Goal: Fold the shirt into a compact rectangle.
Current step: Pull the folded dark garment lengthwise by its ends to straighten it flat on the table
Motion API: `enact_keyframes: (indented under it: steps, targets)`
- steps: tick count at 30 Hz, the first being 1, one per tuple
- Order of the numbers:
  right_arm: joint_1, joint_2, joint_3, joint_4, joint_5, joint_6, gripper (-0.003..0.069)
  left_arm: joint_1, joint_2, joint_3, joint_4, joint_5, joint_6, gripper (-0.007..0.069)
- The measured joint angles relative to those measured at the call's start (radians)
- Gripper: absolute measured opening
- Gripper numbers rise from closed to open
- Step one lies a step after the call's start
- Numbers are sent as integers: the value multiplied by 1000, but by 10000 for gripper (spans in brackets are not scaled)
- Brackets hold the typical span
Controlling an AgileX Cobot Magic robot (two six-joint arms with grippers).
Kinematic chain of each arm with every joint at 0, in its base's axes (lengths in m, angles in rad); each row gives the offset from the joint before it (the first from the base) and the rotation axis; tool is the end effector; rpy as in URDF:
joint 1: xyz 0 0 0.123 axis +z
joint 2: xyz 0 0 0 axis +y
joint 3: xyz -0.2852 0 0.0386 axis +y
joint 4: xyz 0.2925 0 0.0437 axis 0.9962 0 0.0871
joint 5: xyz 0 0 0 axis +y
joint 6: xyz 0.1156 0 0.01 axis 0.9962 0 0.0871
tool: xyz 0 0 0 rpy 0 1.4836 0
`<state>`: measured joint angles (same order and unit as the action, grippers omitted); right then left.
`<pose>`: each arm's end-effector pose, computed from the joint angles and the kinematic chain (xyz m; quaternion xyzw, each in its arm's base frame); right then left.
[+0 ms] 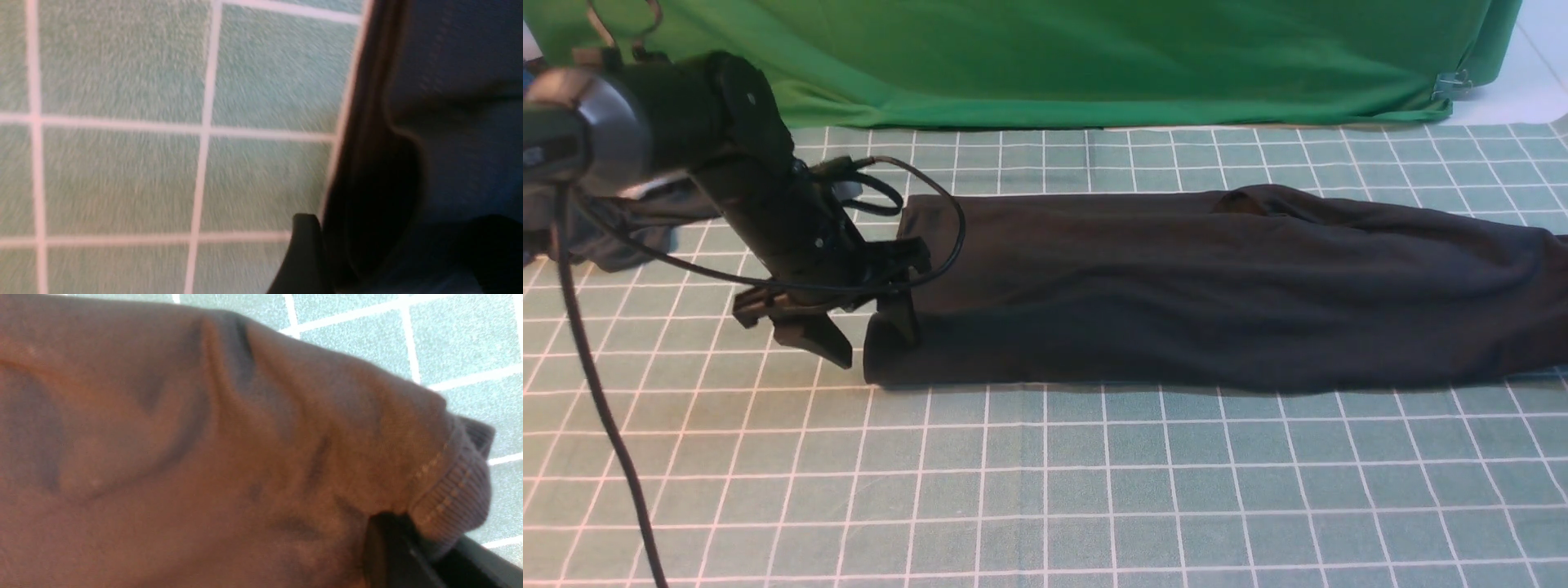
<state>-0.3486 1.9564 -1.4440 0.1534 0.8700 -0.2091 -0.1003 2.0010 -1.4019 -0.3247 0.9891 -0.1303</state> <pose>0.4288 -0.1414 0.1567 0.1096 0.9824 0.0246 0.1495 0.4254 -0.0739 0.1259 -0.0988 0.9849 -0.1411 0.0183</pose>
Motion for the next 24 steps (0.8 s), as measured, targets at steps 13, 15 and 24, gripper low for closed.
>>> enact_keyframes:
  steps: [13, 15, 24]
  targets:
    - [0, 0, 0, 3, 69, 16, 50, 16, 69, -2, -178, 6, 99, 183]
    - [0, 0, 0, 3, 90, 17, 50, 16, 68, -2, -175, 21, 116, 85]
    - [0, -52, 26, 15, 263, 15, 50, 13, -50, 41, -29, 141, 130, 27]
